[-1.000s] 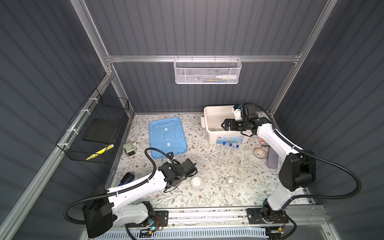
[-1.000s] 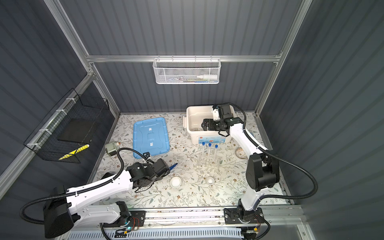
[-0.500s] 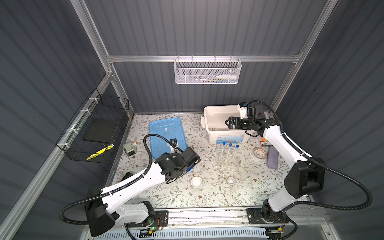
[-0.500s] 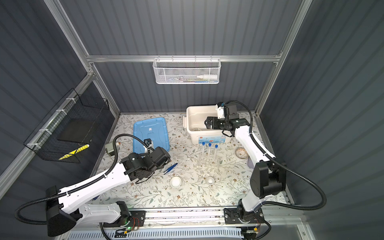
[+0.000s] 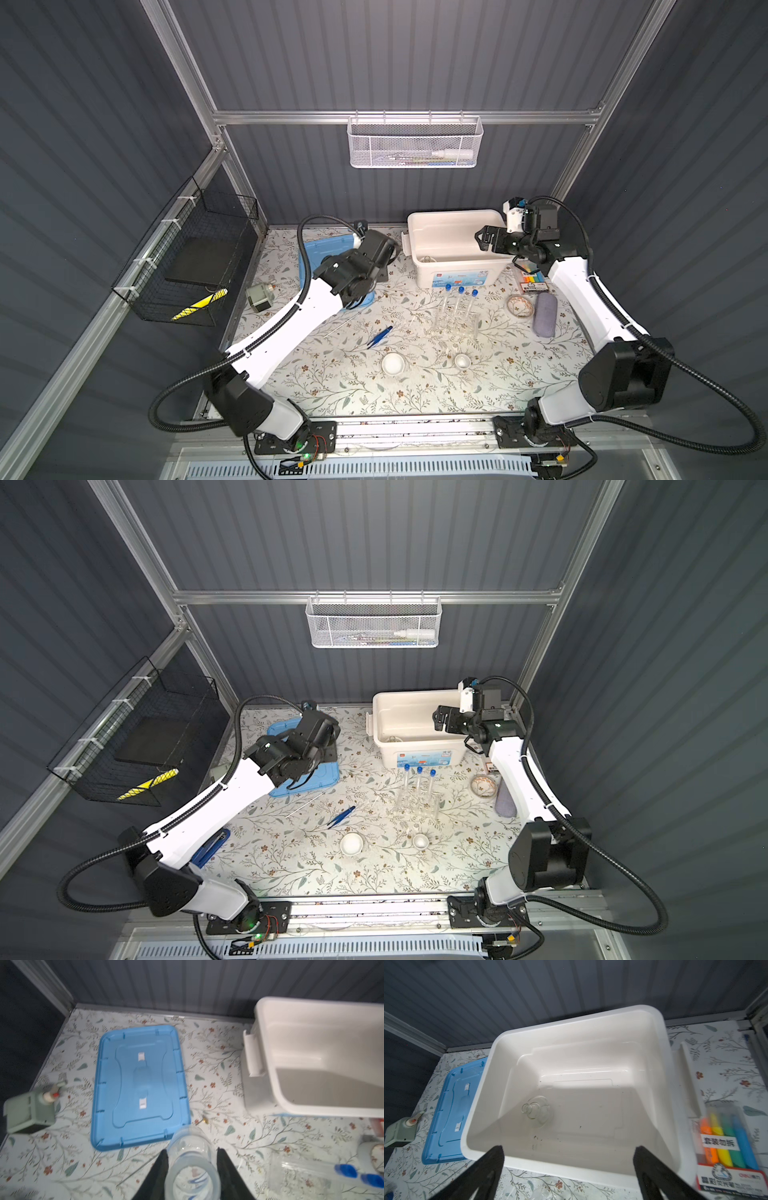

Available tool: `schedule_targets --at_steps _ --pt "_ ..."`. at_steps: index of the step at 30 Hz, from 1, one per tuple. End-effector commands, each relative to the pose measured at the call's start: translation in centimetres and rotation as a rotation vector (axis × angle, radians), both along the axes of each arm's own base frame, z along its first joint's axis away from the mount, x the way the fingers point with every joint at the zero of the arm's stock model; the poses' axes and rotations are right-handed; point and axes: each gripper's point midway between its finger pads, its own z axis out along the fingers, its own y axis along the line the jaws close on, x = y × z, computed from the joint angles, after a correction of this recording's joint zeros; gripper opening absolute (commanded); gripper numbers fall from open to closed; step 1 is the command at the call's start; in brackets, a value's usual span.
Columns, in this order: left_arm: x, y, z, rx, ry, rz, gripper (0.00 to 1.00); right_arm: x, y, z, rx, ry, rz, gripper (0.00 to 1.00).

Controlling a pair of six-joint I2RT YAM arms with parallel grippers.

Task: Organize the chemistry lab equipment
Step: 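Carry the glass bottle over the bin with left gripper while right gripper shifts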

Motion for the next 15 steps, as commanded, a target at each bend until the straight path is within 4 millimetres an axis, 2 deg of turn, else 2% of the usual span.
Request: schedule_targets --at_steps 1,6,10,15 --pt "2.7 -2.9 1.8 0.02 -0.039 -0.134 0.33 -0.4 -3.0 -1.0 -0.044 0.029 -0.074 0.99" --pt "6.6 -6.2 2.2 -0.01 -0.053 -0.218 0.32 -0.1 -5.5 -2.5 -0.034 0.068 -0.108 0.97" --pt "9.0 -8.2 1.9 -0.03 -0.049 -0.269 0.32 0.1 -6.1 -4.1 -0.026 0.118 -0.1 0.93" --pt "11.5 -9.7 1.6 -0.075 -0.057 -0.314 0.32 0.0 -6.4 -6.0 0.008 0.167 -0.089 0.86"
